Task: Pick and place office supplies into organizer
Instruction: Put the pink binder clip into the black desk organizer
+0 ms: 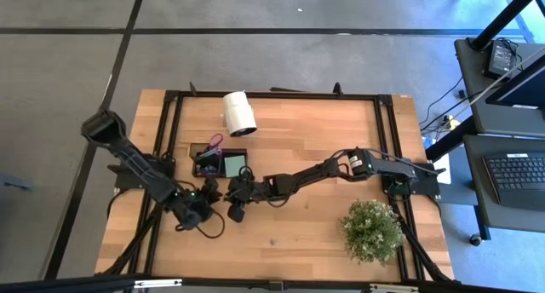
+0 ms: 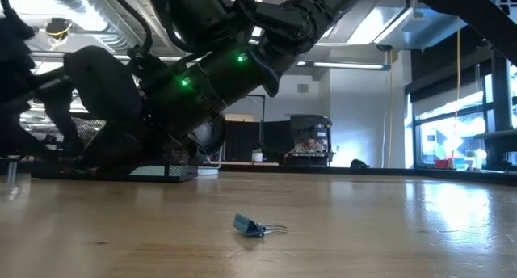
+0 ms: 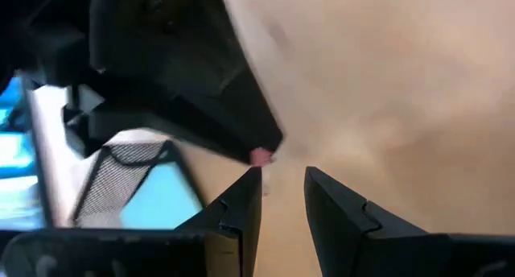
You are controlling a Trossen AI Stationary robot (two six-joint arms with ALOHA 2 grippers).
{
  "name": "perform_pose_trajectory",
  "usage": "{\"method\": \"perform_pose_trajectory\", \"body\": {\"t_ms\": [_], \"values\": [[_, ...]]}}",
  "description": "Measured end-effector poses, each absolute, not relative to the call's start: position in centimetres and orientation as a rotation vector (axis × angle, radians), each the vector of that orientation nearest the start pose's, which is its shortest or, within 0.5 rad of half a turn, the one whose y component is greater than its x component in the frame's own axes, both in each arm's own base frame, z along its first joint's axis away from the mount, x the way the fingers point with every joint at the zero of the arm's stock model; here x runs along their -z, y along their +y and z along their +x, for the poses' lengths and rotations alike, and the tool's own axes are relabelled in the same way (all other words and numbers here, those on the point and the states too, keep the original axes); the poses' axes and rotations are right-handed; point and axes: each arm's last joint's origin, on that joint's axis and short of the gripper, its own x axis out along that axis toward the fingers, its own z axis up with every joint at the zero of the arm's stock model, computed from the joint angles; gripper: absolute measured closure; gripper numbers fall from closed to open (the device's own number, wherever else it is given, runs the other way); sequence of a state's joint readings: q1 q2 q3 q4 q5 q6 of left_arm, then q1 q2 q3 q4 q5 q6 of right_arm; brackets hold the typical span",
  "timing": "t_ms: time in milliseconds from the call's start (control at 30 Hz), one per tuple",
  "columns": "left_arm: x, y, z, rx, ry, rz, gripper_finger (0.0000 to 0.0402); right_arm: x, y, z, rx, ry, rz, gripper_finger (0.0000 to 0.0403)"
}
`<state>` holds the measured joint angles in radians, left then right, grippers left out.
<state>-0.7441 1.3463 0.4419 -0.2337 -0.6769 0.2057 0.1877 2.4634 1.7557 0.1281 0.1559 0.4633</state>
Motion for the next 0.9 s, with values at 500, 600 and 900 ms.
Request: {"method": "perform_pose_trajectory", "body": {"t_ms": [500,600,900], "values": [[-12.00,-12.09,16.08,0.069,0.842,0.964,0.0311,-10.30,9.36,52.33,0.101,0.563,0.358,0.0322],[-12.07,-12.20,16.19,0.069,0.828,0.956,0.0311,-10.30,9.36,52.33,0.101,0.563,0.358,0.0322],[-12.07,-12.19,16.19,0.069,0.827,0.958,0.0314,-10.36,9.36,52.37,0.100,0.556,0.359,0.0322]]}}
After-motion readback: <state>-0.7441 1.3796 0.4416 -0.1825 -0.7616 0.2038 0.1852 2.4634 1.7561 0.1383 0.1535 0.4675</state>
